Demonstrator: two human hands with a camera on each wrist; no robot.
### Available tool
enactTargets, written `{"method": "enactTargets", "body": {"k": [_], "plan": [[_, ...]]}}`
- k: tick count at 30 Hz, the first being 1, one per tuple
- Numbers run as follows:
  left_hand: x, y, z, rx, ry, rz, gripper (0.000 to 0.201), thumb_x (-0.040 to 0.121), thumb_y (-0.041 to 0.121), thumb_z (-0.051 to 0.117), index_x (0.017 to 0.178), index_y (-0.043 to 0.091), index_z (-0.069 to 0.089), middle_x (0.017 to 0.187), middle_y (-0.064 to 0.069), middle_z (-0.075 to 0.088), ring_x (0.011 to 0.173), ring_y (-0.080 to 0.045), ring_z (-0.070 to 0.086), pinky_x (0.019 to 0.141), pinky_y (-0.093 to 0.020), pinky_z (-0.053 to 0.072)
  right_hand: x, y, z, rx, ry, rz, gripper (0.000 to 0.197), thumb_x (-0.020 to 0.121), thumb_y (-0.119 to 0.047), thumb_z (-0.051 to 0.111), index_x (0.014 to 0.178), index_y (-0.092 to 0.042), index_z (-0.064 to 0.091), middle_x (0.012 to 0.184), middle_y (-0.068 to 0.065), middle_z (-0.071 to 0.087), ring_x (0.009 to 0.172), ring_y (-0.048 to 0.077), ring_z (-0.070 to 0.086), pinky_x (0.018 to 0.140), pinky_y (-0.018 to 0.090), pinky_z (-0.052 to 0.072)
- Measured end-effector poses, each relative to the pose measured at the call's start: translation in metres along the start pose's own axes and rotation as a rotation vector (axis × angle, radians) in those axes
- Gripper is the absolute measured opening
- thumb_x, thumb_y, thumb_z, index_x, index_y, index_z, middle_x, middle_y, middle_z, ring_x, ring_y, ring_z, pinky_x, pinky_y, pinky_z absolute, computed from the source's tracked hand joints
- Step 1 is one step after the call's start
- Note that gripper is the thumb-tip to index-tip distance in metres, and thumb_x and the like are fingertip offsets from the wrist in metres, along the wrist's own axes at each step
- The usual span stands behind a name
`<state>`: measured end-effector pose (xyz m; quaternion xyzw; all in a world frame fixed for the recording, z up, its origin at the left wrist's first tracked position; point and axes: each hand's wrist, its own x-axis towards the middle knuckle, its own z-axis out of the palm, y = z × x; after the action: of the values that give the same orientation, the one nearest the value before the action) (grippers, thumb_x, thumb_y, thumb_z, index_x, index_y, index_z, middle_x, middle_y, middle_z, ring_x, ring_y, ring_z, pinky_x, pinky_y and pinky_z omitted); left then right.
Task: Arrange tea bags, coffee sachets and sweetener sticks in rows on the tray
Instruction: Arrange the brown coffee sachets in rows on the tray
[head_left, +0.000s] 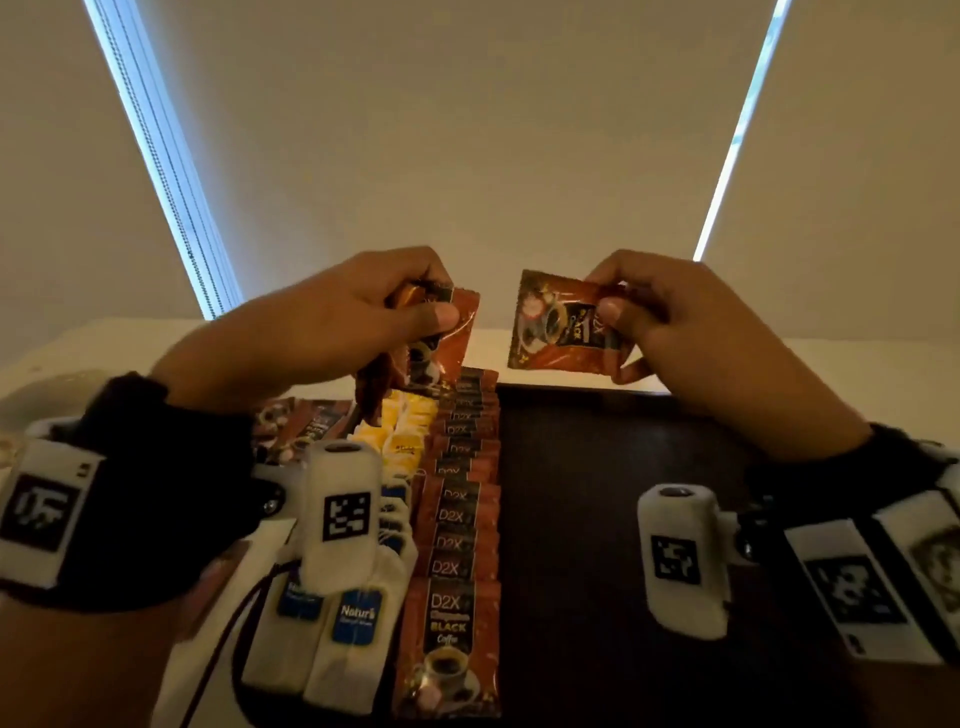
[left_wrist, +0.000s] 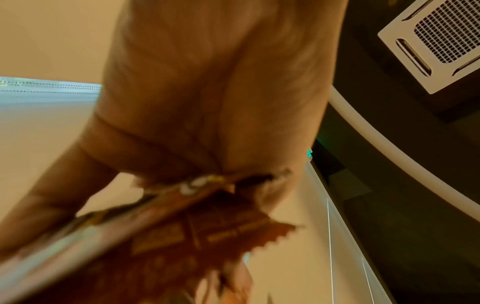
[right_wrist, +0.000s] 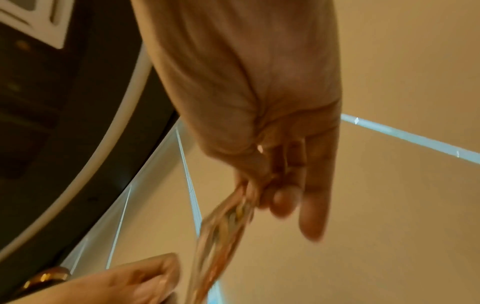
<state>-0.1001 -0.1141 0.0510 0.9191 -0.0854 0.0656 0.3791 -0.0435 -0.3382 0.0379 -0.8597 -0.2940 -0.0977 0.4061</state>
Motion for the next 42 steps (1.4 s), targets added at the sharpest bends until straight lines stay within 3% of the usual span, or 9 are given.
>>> {"method": "enactTargets", "body": {"k": [4, 8, 14, 20, 25, 29, 33, 36, 42], "plan": [[-0.004, 0.010, 0.006, 0.078, -0.119, 0.077, 0.026, 0.080, 0.045, 0.050, 0.092, 0.024, 0.057, 0.076, 0.005, 0.063, 0.063, -0.003, 0.061, 0.052, -0.014, 0.047, -0.001, 0.002, -0.005, -0.224, -0.152, -0.134, 0.021, 0.095, -0.012, 0.049, 0.098, -0.030, 0.061, 0.082, -0.018, 0.058, 0.079, 0.001, 0.055, 0.074, 0.016, 0.044], [0.004, 0.013, 0.026, 0.167, -0.126, 0.105, 0.036, 0.074, 0.055, 0.050, 0.101, 0.033, 0.058, 0.079, 0.013, 0.062, 0.069, 0.007, 0.059, 0.055, -0.008, 0.042, -0.002, 0.001, 0.002, -0.226, -0.188, -0.181, 0.028, 0.092, -0.015, 0.055, 0.115, -0.030, 0.059, 0.081, -0.016, 0.059, 0.074, -0.002, 0.055, 0.067, 0.005, 0.040], [0.009, 0.013, 0.039, 0.214, 0.029, 0.100, 0.029, 0.086, 0.048, 0.053, 0.115, 0.048, 0.049, 0.072, 0.016, 0.058, 0.063, 0.010, 0.058, 0.056, -0.014, 0.038, -0.005, 0.000, -0.004, -0.211, -0.219, -0.161, 0.042, 0.091, -0.016, 0.057, 0.128, -0.033, 0.043, 0.084, 0.005, 0.060, 0.081, 0.016, 0.061, 0.074, 0.029, 0.049], [0.013, 0.012, 0.047, 0.198, 0.031, 0.117, 0.012, 0.085, 0.035, 0.061, 0.083, 0.023, 0.061, 0.074, 0.001, 0.067, 0.070, -0.014, 0.063, 0.070, -0.037, 0.051, -0.003, 0.002, -0.001, -0.158, -0.217, -0.182, 0.051, 0.090, -0.012, 0.059, 0.132, -0.029, 0.037, 0.079, -0.004, 0.059, 0.073, 0.013, 0.061, 0.066, 0.024, 0.051], [0.014, 0.010, 0.052, 0.088, 0.020, 0.105, 0.015, 0.086, 0.029, 0.062, 0.096, 0.019, 0.067, 0.077, -0.004, 0.067, 0.060, -0.012, 0.062, 0.059, -0.028, 0.049, 0.000, 0.003, 0.009, -0.003, -0.019, -0.182, 0.042, 0.090, -0.014, 0.059, 0.127, -0.026, 0.043, 0.083, -0.003, 0.063, 0.074, 0.009, 0.062, 0.071, 0.026, 0.053], [0.011, 0.011, 0.046, -0.074, 0.101, 0.092, 0.019, 0.088, 0.026, 0.061, 0.105, 0.022, 0.067, 0.084, -0.001, 0.071, 0.068, -0.011, 0.068, 0.055, -0.014, 0.051, 0.005, 0.005, 0.012, 0.112, 0.052, -0.084, 0.030, 0.086, -0.022, 0.065, 0.114, -0.022, 0.054, 0.088, -0.001, 0.065, 0.080, 0.012, 0.065, 0.072, 0.032, 0.058], [0.011, 0.009, 0.038, -0.127, 0.117, 0.061, 0.019, 0.087, 0.026, 0.061, 0.106, 0.025, 0.066, 0.088, 0.007, 0.070, 0.076, -0.003, 0.068, 0.066, -0.019, 0.050, 0.005, 0.007, 0.008, 0.203, -0.001, 0.053, 0.014, 0.084, -0.017, 0.067, 0.096, -0.011, 0.064, 0.081, -0.001, 0.068, 0.075, 0.009, 0.068, 0.066, 0.024, 0.058], [0.011, 0.008, 0.037, -0.076, 0.114, 0.038, 0.014, 0.087, 0.028, 0.061, 0.100, 0.024, 0.063, 0.089, 0.008, 0.067, 0.073, -0.007, 0.067, 0.063, -0.019, 0.049, 0.004, 0.007, 0.010, 0.247, -0.011, 0.124, 0.010, 0.083, -0.012, 0.068, 0.090, -0.007, 0.066, 0.076, 0.002, 0.069, 0.066, 0.007, 0.066, 0.062, 0.020, 0.056], [0.009, -0.001, 0.013, -0.006, 0.263, 0.010, 0.024, 0.088, 0.032, 0.061, 0.111, 0.028, 0.057, 0.108, 0.001, 0.058, 0.095, -0.018, 0.060, 0.072, -0.027, 0.050, 0.016, 0.031, 0.019, 0.082, -0.152, 0.498, 0.009, 0.083, -0.008, 0.067, 0.090, -0.003, 0.064, 0.073, 0.005, 0.063, 0.062, 0.010, 0.059, 0.057, 0.021, 0.051]]}}
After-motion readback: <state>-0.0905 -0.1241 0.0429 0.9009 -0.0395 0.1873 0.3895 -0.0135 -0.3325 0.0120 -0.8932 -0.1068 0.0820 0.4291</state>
